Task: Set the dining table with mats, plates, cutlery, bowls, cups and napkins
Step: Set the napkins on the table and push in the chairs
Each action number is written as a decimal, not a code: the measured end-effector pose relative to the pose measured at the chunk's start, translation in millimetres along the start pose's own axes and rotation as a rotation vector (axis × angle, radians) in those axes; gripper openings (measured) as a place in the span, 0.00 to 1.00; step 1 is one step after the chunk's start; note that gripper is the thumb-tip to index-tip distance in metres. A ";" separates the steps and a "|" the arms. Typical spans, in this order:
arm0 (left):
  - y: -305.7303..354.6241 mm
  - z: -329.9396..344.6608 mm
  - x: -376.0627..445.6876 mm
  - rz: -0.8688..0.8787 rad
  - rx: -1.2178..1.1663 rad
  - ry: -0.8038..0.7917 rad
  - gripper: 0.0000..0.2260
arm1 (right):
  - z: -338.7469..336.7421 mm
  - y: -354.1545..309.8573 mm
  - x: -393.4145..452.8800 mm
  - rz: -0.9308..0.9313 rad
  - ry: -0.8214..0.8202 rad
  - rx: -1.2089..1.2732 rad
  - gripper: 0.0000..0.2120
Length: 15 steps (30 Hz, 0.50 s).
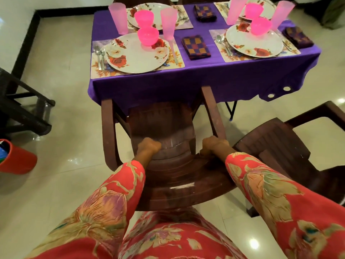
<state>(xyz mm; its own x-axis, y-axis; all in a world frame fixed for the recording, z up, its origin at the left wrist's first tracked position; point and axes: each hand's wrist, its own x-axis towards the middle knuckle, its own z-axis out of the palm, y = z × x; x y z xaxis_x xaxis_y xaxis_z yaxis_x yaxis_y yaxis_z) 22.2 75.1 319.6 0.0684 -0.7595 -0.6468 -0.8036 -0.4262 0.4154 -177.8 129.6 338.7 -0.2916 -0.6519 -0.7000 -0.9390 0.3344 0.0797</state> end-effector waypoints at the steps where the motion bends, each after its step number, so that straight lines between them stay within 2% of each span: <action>1: 10.1 3.4 -4.1 0.012 -0.018 0.007 0.19 | -0.5 3.3 1.1 -0.031 0.000 -0.002 0.21; 5: 62.9 24.9 -23.9 0.058 -0.122 0.049 0.18 | -9.2 30.1 8.3 -0.169 0.021 -0.018 0.20; 8: 104.8 50.2 -40.8 0.085 -0.216 0.073 0.19 | -20.6 59.2 9.0 -0.233 0.099 0.062 0.19; 13: 172.5 105.2 -79.1 0.119 -0.412 0.120 0.17 | -26.0 133.1 12.1 -0.361 0.232 0.159 0.16; 14: 191.9 138.9 -98.5 0.115 -0.448 0.123 0.17 | -20.3 175.2 8.5 -0.372 0.222 0.170 0.16; 15: 201.2 150.0 -106.3 0.100 -0.459 0.138 0.17 | -18.1 188.8 6.1 -0.375 0.242 0.169 0.16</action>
<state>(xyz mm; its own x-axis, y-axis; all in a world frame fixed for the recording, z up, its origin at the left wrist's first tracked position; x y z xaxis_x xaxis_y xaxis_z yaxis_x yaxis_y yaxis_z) -235.4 143.8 376.0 0.1068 -0.8529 -0.5111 -0.4689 -0.4965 0.7305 -360.2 176.4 362.3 0.0085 -0.8819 -0.4713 -0.9506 0.1391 -0.2775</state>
